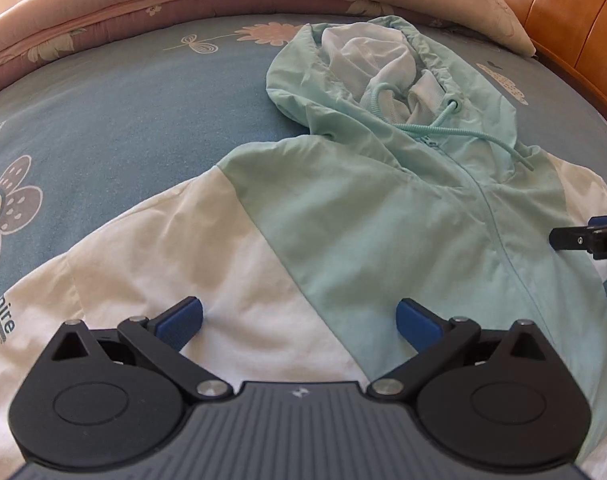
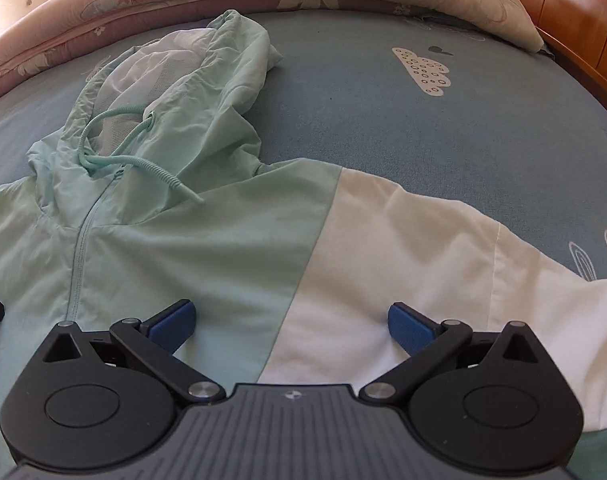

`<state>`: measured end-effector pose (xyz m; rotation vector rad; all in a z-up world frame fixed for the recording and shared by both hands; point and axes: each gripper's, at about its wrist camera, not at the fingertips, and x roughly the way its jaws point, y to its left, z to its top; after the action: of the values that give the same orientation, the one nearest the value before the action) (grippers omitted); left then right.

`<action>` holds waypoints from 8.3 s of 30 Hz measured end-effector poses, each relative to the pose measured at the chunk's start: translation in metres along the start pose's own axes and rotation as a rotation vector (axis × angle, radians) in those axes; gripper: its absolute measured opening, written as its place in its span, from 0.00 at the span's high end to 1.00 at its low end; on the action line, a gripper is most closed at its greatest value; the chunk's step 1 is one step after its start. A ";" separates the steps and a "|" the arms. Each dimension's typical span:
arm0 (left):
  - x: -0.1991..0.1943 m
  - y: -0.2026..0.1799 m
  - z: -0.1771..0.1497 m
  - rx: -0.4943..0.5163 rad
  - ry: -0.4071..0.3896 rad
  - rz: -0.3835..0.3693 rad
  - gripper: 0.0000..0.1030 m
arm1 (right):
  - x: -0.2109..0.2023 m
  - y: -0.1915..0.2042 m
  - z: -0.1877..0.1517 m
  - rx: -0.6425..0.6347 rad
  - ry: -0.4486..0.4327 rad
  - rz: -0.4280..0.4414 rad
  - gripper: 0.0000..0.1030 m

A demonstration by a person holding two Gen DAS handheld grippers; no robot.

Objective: Fold clothes

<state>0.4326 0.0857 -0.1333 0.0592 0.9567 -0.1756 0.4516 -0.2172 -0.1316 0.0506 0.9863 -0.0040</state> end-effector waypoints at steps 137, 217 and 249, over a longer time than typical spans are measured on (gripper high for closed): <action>0.009 -0.508 0.038 0.443 0.156 -0.522 0.02 | -0.149 -0.387 -0.143 0.456 -0.041 0.036 0.50; -0.031 -0.241 -0.033 -0.008 0.356 -0.381 0.01 | -0.102 -0.152 -0.067 -0.094 0.231 0.279 0.45; -0.074 0.086 -0.026 -0.196 0.094 -0.051 0.02 | -0.052 0.000 -0.004 -0.213 0.212 0.260 0.35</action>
<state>0.3849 0.1826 -0.0908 -0.1388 1.0660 -0.1262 0.4198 -0.2185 -0.0906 -0.0168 1.1805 0.3511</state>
